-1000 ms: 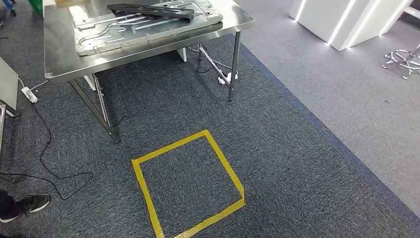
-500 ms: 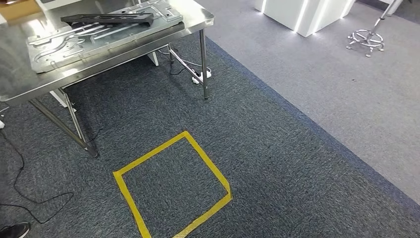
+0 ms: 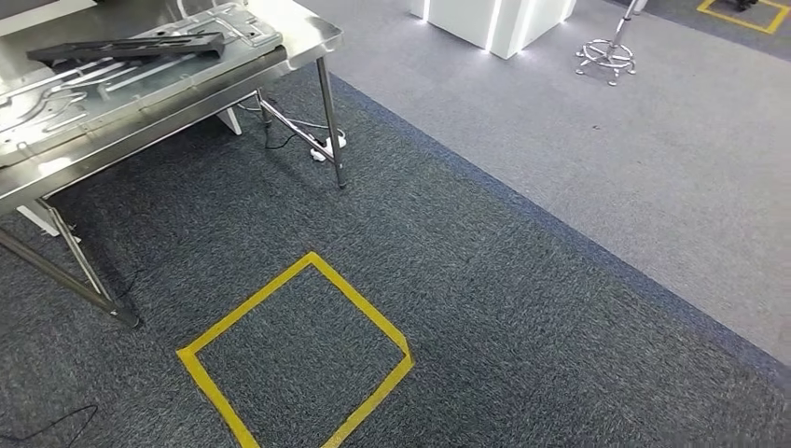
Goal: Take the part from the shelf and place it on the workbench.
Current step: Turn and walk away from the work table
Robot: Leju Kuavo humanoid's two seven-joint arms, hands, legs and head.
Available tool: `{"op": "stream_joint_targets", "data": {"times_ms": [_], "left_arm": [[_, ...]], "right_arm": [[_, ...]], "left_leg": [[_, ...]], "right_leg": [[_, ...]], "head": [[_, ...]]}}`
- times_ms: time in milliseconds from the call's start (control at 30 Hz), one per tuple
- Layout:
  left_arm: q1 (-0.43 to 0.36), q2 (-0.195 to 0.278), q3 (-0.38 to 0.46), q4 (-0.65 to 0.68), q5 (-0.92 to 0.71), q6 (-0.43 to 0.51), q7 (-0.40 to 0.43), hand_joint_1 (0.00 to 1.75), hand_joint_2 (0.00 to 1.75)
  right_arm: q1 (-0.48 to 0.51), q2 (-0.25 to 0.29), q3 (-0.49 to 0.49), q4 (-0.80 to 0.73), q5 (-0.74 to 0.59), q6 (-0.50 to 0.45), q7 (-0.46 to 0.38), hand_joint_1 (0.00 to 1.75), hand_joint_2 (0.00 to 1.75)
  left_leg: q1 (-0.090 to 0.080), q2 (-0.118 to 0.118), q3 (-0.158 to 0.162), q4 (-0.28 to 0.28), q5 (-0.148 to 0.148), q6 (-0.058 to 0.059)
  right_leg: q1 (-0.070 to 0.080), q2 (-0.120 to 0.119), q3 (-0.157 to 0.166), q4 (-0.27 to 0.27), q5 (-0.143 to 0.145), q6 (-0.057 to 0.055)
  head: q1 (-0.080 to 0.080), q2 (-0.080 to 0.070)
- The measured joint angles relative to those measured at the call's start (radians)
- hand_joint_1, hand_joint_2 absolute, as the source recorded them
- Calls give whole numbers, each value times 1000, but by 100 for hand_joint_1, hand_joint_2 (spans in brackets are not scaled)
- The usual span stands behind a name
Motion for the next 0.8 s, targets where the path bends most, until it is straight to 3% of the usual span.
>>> {"op": "stream_joint_targets", "data": {"times_ms": [67,100,133,200,233,300,333,400,433,467,500,567,633,700,733,800], "left_arm": [[0,0,0,0,0,1,0,0,0],[-1,0,0,0,0,1,1,0,0],[-2,0,0,0,0,1,1,0,0],[-5,-1,1,0,-1,1,2,0,0],[-6,-1,1,0,-1,1,2,0,0],[-5,-1,1,0,-1,1,2,0,0],[-3,-1,1,0,-1,1,2,0,0],[0,-1,1,0,-1,1,3,0,0],[1,-1,1,0,-1,1,3,0,0],[2,-1,1,0,-1,1,3,0,0],[2,-1,1,0,-1,1,3,0,0],[3,-1,2,0,-1,1,3,0,0],[3,-1,2,0,-1,1,3,0,0],[0,-1,2,0,-1,0,3,0,0],[-2,-1,2,0,0,-2,2,0,0],[0,-1,3,0,1,-4,-1,0,0]], "right_arm": [[-1,1,1,0,5,0,0,0,0],[-2,2,3,0,6,0,1,0,0],[-2,2,4,0,8,1,1,0,0],[0,4,5,0,9,1,2,0,0],[0,4,5,0,9,0,2,0,0],[-2,5,6,0,9,0,3,0,0],[-2,6,6,0,9,0,3,0,0],[-2,6,6,0,9,0,3,0,0],[-1,6,6,0,9,0,3,0,0],[0,7,6,0,9,0,3,0,0],[0,7,6,0,9,0,3,0,0],[-1,7,7,0,9,0,3,0,0],[-2,8,7,0,9,0,3,0,0],[1,9,7,0,10,0,3,0,0],[3,9,7,1,10,0,3,0,0],[3,9,7,1,11,0,4,0,0]], "left_leg": [[-1,18,-1,14,-12,-13],[-2,26,0,20,-18,-20],[-4,34,2,23,-21,-26],[-2,46,7,25,-27,-36],[0,35,6,33,-36,-41],[7,-13,-21,100,-86,-50],[9,-39,-49,162,-122,-53],[11,-57,-107,286,-173,-55],[11,-59,-120,312,-172,-54],[12,-60,-115,298,-151,-53],[12,-64,-93,248,-113,-51],[16,-106,-36,112,-48,-46],[15,-144,-12,46,-27,-40],[12,-135,-11,41,-23,-30],[12,-123,-9,35,-18,-22],[14,-96,-8,23,-7,-6]], "right_leg": [[1,-43,66,-118,39,-3],[3,-56,82,-148,45,-9],[7,-58,84,-157,43,-16],[8,-37,82,-157,47,-29],[7,-27,82,-160,50,-36],[3,-7,80,-166,57,-49],[4,4,77,-166,59,-53],[7,28,71,-165,61,-57],[9,42,70,-164,62,-57],[9,55,70,-162,62,-57],[10,69,70,-161,63,-56],[10,94,68,-157,64,-51],[8,116,61,-155,69,-37],[5,136,54,-159,78,-21],[4,134,51,-157,76,-16],[7,92,28,-110,42,-11]], "head": [[0,0],[-1,0],[-1,0],[-1,0],[-1,0],[-1,0],[-1,0],[-1,0],[-1,0],[-1,0],[-1,0],[-1,0],[-1,0],[-1,0],[-1,0],[0,0]]}}
